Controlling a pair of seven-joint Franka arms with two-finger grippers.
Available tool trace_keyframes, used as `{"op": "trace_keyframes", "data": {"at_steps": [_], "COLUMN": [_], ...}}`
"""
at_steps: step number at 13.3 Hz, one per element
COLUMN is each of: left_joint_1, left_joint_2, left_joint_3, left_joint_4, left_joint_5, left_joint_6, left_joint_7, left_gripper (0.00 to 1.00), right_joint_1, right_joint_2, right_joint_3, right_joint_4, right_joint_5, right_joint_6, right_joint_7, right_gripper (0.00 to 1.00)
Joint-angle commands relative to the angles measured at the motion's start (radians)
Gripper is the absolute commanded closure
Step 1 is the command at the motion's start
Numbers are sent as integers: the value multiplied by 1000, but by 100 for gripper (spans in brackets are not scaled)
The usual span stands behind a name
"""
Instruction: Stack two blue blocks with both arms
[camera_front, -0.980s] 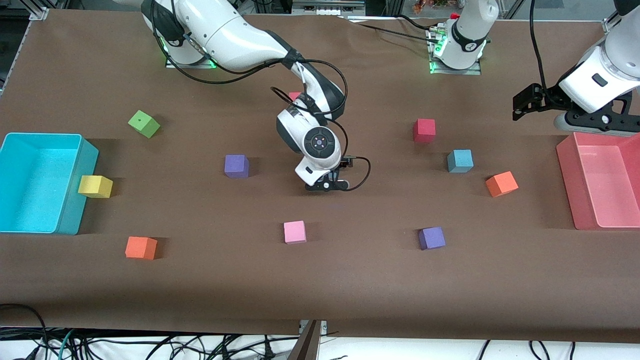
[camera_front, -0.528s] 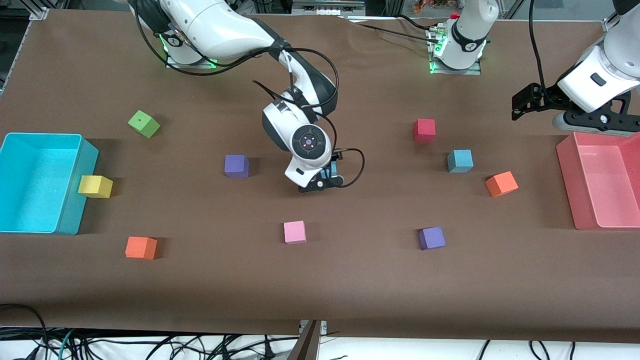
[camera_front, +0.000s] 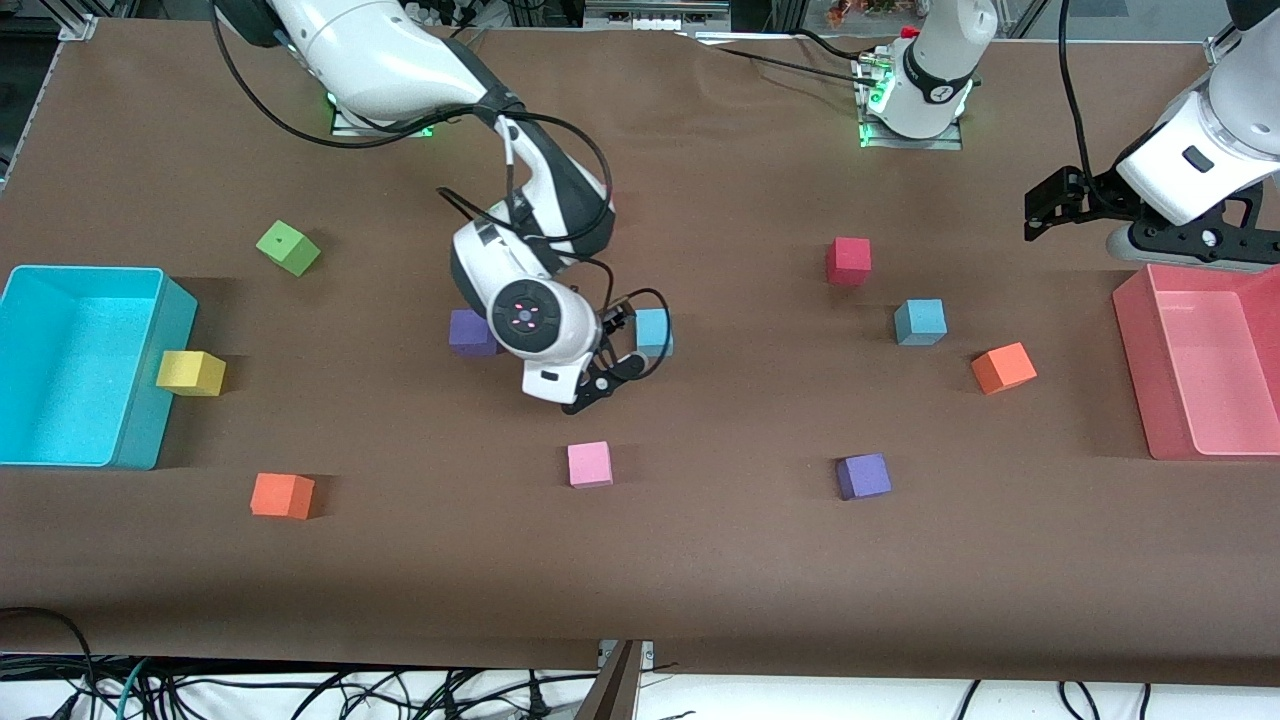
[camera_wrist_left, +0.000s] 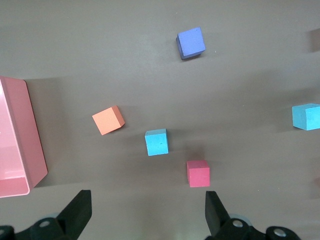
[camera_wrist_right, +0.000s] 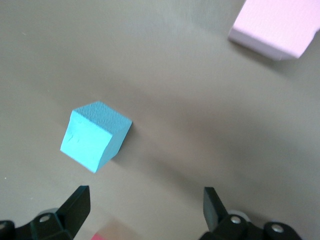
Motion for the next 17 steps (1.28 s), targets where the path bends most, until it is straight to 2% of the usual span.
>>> {"op": "trace_keyframes", "data": {"at_steps": [1,3,5,7,8,10,12,14,15,17], "left_joint_1": [8,11,14,18,19,19,20,20,20,22], "left_joint_2": [7,41,53,59,64,96,142,190,208,211], "left_joint_3": [4,2,5,5,4,5,5,4,4,4], "left_joint_4": [16,4,-88,-186,-224,-269,-281,-283,-309,-448], "left_joint_5": [14,30,30,30,30,30,30,29,29,27], "left_joint_6": [-16,-4,91,184,249,301,304,327,378,557], "left_joint_7": [10,10,8,8,10,10,11,2,1,-2], "left_gripper": [0,0,0,0,0,0,0,0,0,1], "right_joint_1": [-26,-25,-28,-29,-29,-49,-84,-123,-149,-189], "right_joint_2": [-201,-197,-199,-215,-225,-238,-278,-330,-353,-379], "right_joint_3": [11,14,34,63,83,107,143,152,160,186], "right_joint_4": [-392,-448,-500,-552,-571,-592,-641,-654,-649,-654], "right_joint_5": [123,136,153,254,266,295,366,371,374,377], "right_joint_6": [297,451,537,608,644,652,652,608,532,465], "right_joint_7": [-190,-320,-400,-462,-536,-571,-655,-855,-885,-887], "right_gripper": [0,0,0,0,0,0,0,0,0,0]}}
